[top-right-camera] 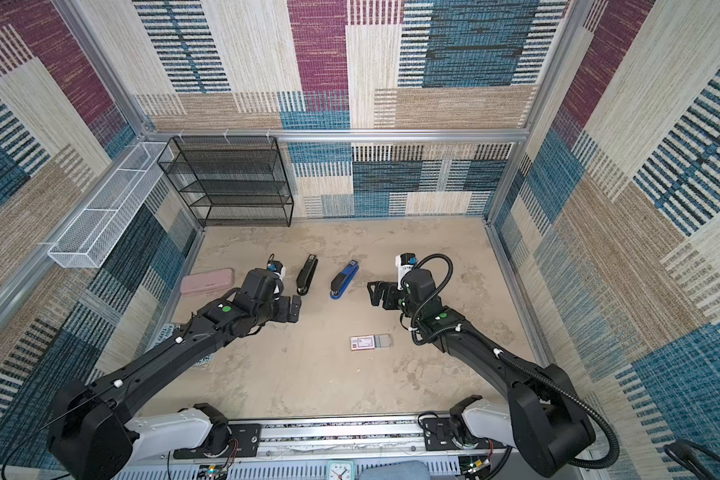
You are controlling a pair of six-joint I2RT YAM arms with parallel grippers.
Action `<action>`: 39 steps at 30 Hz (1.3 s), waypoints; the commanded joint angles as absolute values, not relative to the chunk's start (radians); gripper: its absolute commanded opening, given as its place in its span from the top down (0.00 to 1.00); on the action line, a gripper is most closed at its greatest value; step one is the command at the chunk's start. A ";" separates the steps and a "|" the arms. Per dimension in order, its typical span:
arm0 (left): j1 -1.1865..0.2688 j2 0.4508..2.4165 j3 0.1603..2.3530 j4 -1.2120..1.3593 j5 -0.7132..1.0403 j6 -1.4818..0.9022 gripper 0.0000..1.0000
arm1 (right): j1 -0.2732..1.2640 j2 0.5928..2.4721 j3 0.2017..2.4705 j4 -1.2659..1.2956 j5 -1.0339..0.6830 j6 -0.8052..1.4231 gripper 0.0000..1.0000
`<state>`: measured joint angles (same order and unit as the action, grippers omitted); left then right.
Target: Load the staples into the stapler
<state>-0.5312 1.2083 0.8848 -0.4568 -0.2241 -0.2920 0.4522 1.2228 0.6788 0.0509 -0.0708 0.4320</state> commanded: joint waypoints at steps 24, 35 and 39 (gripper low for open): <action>-0.093 1.261 0.538 0.249 -0.382 -0.064 0.06 | 0.235 1.222 0.250 0.877 0.763 0.061 0.00; -0.078 1.548 0.319 1.050 -0.259 0.051 0.13 | 0.127 1.456 0.100 1.461 0.488 -0.008 0.00; -0.082 1.538 0.353 0.962 -0.241 0.057 0.13 | 0.115 1.494 0.139 1.424 0.279 -0.070 0.00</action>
